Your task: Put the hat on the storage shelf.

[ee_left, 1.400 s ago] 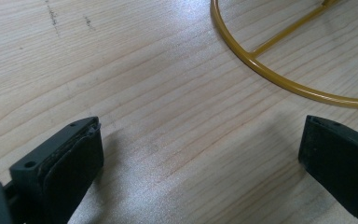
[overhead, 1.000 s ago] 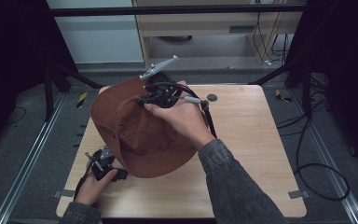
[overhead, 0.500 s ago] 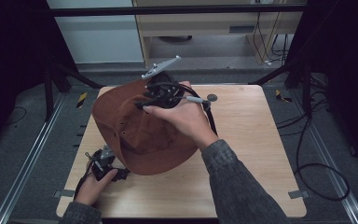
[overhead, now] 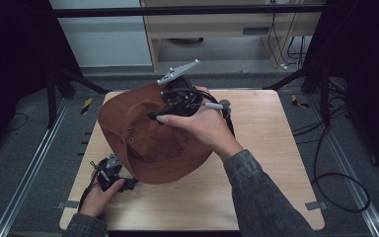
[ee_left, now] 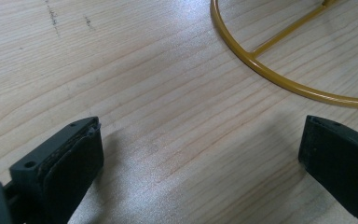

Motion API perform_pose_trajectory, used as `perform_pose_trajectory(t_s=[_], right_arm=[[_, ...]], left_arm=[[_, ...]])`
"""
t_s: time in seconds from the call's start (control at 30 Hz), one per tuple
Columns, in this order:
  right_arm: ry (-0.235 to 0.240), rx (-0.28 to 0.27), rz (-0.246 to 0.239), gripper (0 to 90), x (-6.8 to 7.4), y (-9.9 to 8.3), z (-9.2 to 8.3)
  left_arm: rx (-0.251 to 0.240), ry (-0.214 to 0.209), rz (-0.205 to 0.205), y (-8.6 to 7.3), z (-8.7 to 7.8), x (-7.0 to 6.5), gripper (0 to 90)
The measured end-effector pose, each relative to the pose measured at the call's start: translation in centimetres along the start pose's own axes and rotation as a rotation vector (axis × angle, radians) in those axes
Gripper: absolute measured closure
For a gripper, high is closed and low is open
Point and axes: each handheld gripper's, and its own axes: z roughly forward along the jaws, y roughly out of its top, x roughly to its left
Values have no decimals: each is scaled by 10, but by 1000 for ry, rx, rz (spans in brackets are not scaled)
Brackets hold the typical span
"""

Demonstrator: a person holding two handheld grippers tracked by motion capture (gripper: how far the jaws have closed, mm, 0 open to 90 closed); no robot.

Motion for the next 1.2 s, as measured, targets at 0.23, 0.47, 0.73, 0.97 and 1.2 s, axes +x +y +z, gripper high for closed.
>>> perform_pose_trajectory(t_s=[0.23, 0.47, 0.73, 0.97, 1.2], right_arm=[[-8, -13, 14, 175, -5, -9, -15], [-28, -29, 48, 88, -18, -21, -31], [-48, -73, 58, 65, -30, -40, -49], [-84, -91, 112, 64, -47, -62, -66], [-126, -96, 140, 64, -59, -78, -81]], left_arm=[[0, 0, 0, 0, 0, 0, 0], [0, 0, 0, 0, 0, 0, 0], [-4, 2, -1, 0, 0, 0, 0], [-4, 0, -1, 0, 0, 0, 0], [-4, 2, -2, 0, 0, 0, 0]])
